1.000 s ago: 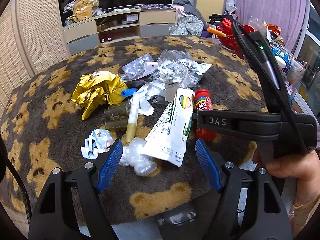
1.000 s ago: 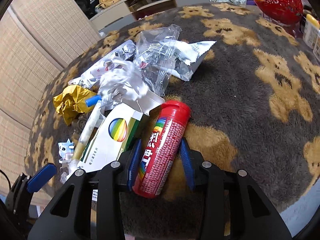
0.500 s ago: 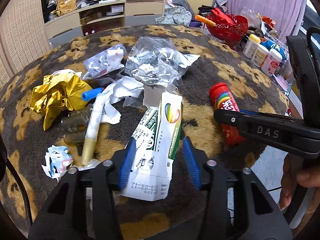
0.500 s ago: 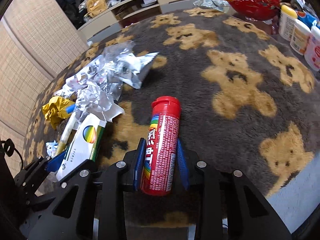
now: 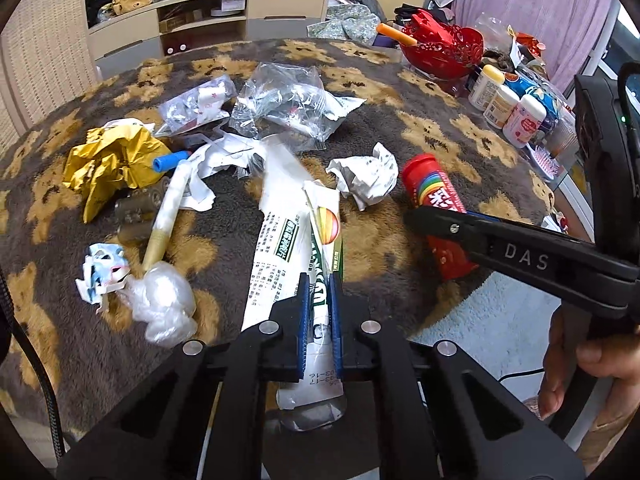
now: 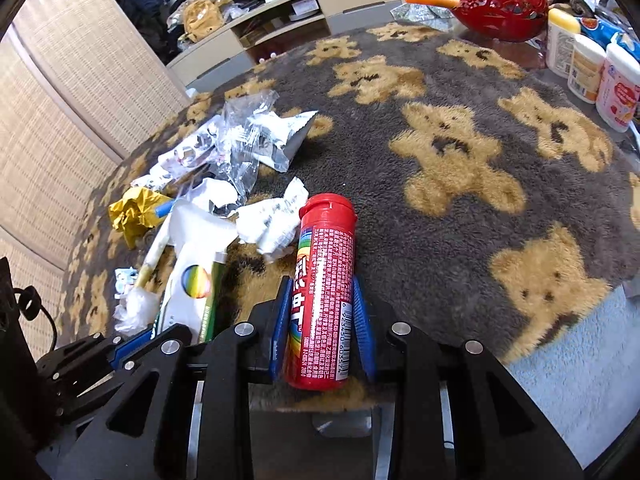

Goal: Collect trash
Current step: 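Grasp the red rainbow-label can with the right tool while the left tool grasps the white toothpaste box, then lower both held items into the metal bin and open both tools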

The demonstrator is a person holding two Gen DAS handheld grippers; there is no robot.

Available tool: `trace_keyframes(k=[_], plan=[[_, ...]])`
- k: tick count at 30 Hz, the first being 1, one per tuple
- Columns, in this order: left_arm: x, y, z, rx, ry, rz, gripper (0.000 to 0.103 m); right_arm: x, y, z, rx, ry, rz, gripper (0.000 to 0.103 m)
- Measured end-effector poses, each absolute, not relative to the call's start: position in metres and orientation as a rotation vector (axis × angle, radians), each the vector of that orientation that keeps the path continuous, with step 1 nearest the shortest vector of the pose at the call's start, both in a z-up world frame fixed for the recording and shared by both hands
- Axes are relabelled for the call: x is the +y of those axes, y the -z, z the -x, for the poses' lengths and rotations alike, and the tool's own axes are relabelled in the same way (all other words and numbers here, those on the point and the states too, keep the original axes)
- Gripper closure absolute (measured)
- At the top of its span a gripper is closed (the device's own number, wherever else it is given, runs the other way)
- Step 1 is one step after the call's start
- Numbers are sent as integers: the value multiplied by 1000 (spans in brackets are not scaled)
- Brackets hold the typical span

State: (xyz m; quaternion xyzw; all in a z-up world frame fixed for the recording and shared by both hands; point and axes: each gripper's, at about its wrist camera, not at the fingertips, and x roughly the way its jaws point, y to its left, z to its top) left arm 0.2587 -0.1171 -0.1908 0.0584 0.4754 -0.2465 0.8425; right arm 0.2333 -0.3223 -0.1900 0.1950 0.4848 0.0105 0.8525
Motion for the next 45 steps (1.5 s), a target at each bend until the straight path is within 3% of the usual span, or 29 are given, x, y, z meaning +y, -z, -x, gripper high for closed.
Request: trace_keyframes(k=[18, 31, 45], plan=[[-92, 142, -142, 901, 484, -74, 95, -306, 146, -133, 952, -107, -324, 72], [-72, 221, -84, 1040, 448, -13, 94, -275, 207, -70, 1083, -208, -264, 72], [-67, 317, -112, 1231, 433, 28, 94, -256, 307, -95, 1261, -225, -337, 73]])
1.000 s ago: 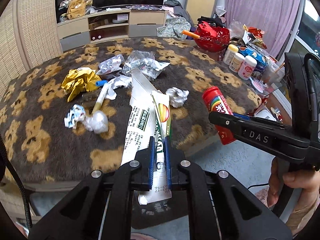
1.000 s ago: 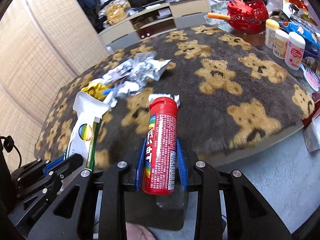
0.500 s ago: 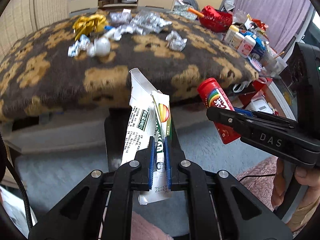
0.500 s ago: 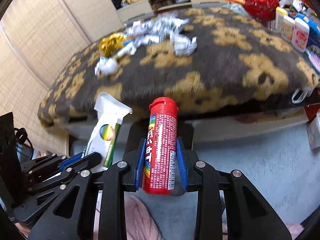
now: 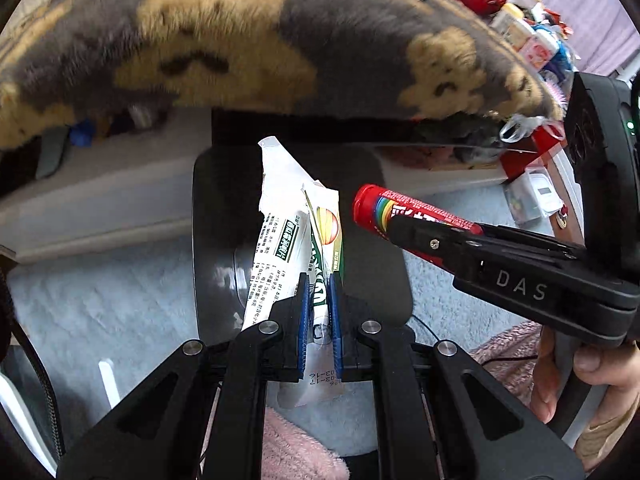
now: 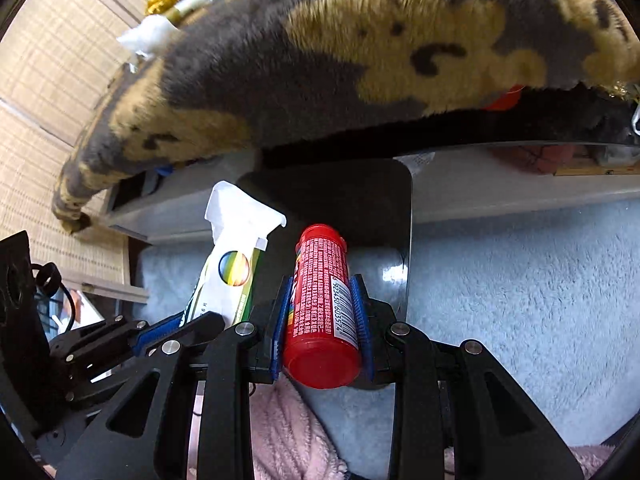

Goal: Collect trash
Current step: 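Lower both held items into the metal bin and open both tools, then grasp the clear plastic wrap with the left tool while the right tool grasps crumpled white paper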

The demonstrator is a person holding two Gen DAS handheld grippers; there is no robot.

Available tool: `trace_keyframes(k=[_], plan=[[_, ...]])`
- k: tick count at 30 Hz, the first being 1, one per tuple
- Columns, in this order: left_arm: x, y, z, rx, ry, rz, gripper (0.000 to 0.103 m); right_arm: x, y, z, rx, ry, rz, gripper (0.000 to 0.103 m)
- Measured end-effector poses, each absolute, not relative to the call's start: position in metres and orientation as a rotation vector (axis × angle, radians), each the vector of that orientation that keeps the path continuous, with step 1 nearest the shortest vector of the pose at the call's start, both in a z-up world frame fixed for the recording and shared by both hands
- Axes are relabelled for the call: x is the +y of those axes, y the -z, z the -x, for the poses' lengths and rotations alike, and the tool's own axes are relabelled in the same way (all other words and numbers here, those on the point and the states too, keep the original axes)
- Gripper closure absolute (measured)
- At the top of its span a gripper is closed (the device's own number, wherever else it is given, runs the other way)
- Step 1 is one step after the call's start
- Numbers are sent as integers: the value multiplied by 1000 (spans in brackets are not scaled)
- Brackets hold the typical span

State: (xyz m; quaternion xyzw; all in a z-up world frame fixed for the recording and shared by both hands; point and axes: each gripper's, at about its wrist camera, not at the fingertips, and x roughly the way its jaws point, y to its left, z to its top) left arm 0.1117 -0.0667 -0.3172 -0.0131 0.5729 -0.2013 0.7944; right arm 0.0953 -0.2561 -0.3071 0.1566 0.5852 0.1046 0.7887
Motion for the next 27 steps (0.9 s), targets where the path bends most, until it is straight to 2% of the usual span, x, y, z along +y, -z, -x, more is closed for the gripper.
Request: trace_keyframes(k=[5, 7, 8, 9, 10, 12, 14, 16, 19, 20, 22, 27], plan=[[-63, 332, -123, 1266, 423, 44, 94, -247, 316, -105, 1276, -216, -329, 71], [-62, 334, -125, 1268, 420, 50, 93, -246, 317, -108, 1276, -208, -330, 66], [-61, 335, -126, 1270, 418, 52, 88, -246, 316, -109, 1273, -205, -335, 64], [-59, 335, -126, 1270, 416, 53, 84, -248, 316, -109, 1270, -199, -337, 57], [-58, 334, -125, 1267, 412, 50, 75, -251, 316, -112, 1268, -194, -337, 50], [-55, 331, -125, 1254, 404, 43, 67, -253, 313, -113, 1252, -186, -341, 44], [-51, 327, -123, 1239, 395, 42, 54, -256, 307, -112, 1233, -179, -346, 38], [-46, 320, -120, 1220, 380, 40, 44, -261, 300, -113, 1204, -168, -347, 23], [-40, 302, -115, 1189, 355, 30, 30, -271, 283, -109, 1136, -126, -329, 9], [-37, 298, -113, 1179, 349, 29, 22, -275, 275, -107, 1108, -108, -315, 8], [-32, 287, -110, 1156, 332, 24, 15, -282, 261, -106, 1064, -82, -289, 5], [-16, 256, -109, 1100, 312, 43, 11, -301, 221, -110, 985, -65, -285, 5]])
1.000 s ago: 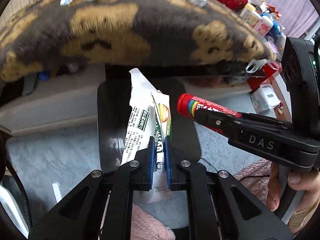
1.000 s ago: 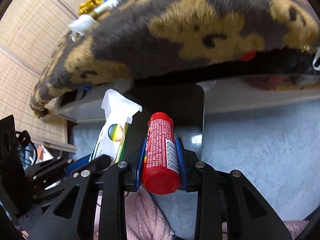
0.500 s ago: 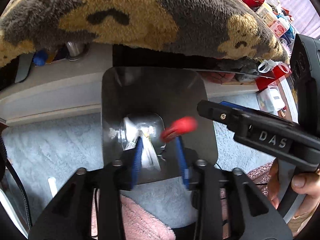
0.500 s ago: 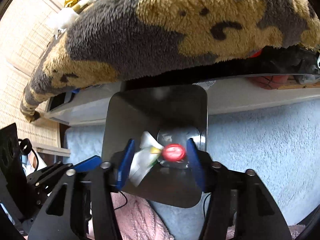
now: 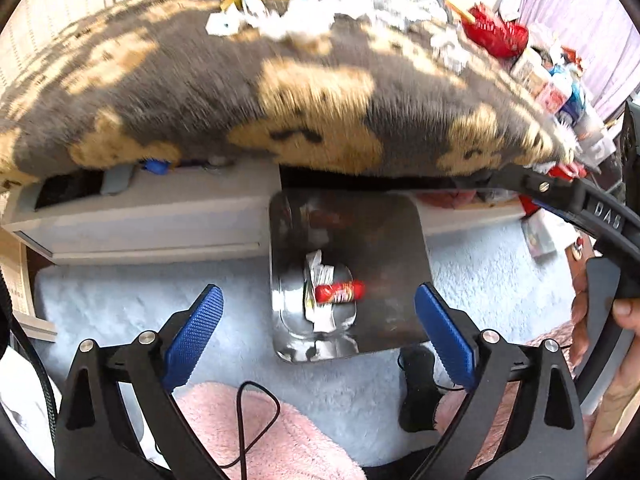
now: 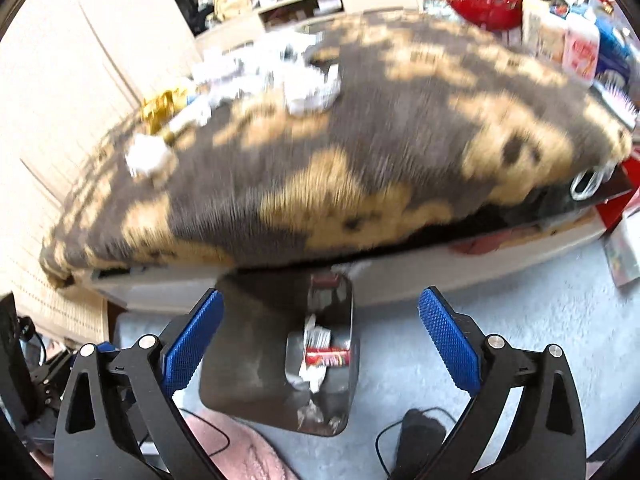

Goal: Collect trash
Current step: 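Grasp the clear plastic wrap with the left tool while the right tool grasps crumpled white paper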

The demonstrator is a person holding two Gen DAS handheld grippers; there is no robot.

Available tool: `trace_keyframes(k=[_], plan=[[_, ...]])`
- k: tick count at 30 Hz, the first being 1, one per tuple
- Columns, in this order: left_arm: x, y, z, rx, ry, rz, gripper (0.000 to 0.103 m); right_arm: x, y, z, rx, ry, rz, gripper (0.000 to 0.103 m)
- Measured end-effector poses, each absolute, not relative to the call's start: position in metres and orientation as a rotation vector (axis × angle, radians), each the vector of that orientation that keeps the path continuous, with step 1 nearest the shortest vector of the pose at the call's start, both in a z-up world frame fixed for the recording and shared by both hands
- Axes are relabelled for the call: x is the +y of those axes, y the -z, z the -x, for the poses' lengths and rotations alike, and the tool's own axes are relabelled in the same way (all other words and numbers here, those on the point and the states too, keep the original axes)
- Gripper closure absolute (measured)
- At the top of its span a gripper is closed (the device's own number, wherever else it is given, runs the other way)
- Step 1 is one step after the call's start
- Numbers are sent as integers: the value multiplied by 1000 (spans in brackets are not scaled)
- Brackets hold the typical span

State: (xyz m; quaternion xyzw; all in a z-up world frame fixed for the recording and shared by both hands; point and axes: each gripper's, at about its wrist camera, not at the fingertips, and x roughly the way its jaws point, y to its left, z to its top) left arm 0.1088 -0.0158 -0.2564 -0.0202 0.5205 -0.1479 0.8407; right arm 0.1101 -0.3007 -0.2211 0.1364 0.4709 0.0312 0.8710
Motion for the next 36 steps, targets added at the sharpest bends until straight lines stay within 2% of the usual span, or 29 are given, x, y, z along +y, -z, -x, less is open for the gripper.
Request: trace_keyframes(k=[6, 11, 25, 30, 31, 32, 36], plan=[[-4, 217, -129, 1023, 289, 51, 11, -309, 176, -138, 909, -58, -236, 4], [-4, 195, -161, 969, 279, 54, 11, -307, 161, -171, 867, -56, -240, 4], [-29, 186, -250, 941, 274, 48, 14, -295, 177, -244, 869, -73, -244, 4], [-38, 200, -273, 959, 266, 43, 23, -292, 184, -255, 849, -84, -245, 5], [-38, 203, -276, 964, 263, 42, 28, -290, 186, -257, 849, -89, -232, 6], [-40, 206, -280, 970, 263, 40, 34, -288, 188, -260, 856, -93, -222, 9], [-42, 221, -292, 1011, 264, 40, 53, -282, 203, -270, 911, -103, -189, 28]])
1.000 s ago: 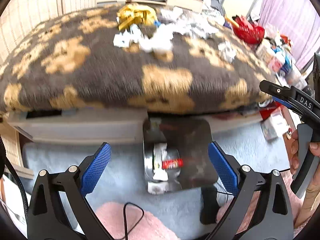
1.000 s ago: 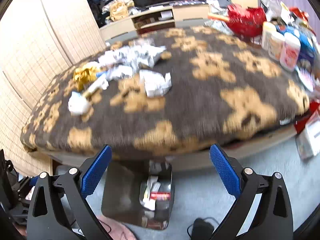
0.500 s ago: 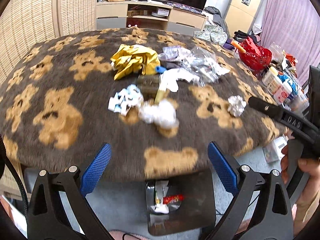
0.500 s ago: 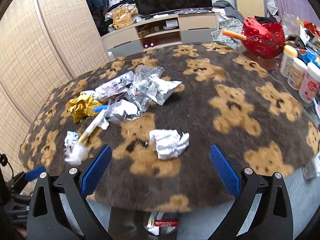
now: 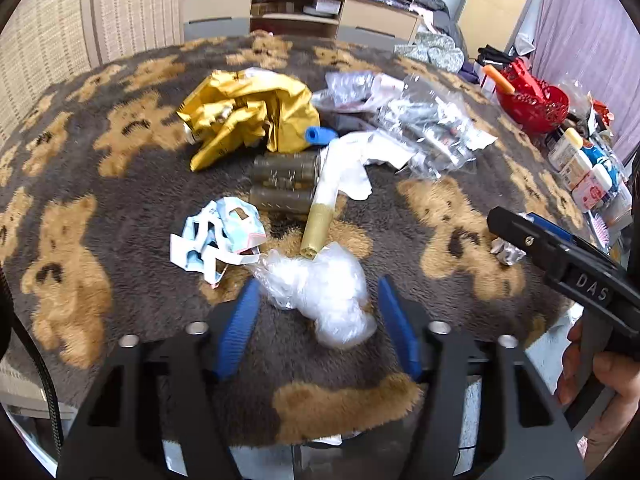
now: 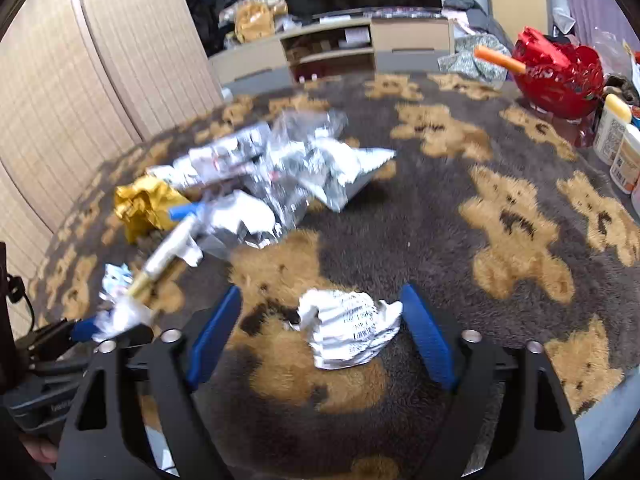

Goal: Collect trash
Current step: 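Grasp the clear plastic wrap with the left tool while the right tool grasps crumpled white paper, then carry both items over the metal bin and open both tools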

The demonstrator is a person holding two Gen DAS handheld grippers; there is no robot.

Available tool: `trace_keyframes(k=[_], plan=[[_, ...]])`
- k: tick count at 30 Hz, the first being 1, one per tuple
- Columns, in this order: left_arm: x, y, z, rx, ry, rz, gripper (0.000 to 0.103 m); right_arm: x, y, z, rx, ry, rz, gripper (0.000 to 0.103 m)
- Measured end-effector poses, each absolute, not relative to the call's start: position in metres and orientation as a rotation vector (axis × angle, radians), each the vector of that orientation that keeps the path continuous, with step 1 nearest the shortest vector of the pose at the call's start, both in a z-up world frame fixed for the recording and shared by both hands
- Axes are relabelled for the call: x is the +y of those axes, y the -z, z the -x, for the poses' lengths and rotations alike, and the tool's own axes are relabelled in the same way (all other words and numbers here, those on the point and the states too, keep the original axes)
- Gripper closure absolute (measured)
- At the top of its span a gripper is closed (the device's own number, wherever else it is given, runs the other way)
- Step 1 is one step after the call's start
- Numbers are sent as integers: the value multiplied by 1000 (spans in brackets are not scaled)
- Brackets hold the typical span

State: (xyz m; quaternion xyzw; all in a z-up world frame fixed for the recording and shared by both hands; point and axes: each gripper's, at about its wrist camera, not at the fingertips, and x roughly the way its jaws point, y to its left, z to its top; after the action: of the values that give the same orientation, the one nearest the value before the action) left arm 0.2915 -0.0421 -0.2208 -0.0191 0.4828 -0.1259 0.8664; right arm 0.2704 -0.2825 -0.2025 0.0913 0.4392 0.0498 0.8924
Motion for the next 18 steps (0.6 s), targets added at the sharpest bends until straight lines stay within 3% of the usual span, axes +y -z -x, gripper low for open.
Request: trace_keyframes(k=[2, 4, 7, 18], plan=[[-41, 224, -294, 1007, 252, 34, 62, -284, 210, -274, 941, -100, -188, 41], [-40, 224, -294, 1003, 255, 34, 69, -288, 215, -275, 956, -93, -199, 61], [-38, 224, -293, 999, 259, 41, 78, -298, 216, -274, 949, -91, -229, 76], [-34, 204, -259, 987, 257, 19, 80, -296, 187, -247, 903, -121, -209, 80]])
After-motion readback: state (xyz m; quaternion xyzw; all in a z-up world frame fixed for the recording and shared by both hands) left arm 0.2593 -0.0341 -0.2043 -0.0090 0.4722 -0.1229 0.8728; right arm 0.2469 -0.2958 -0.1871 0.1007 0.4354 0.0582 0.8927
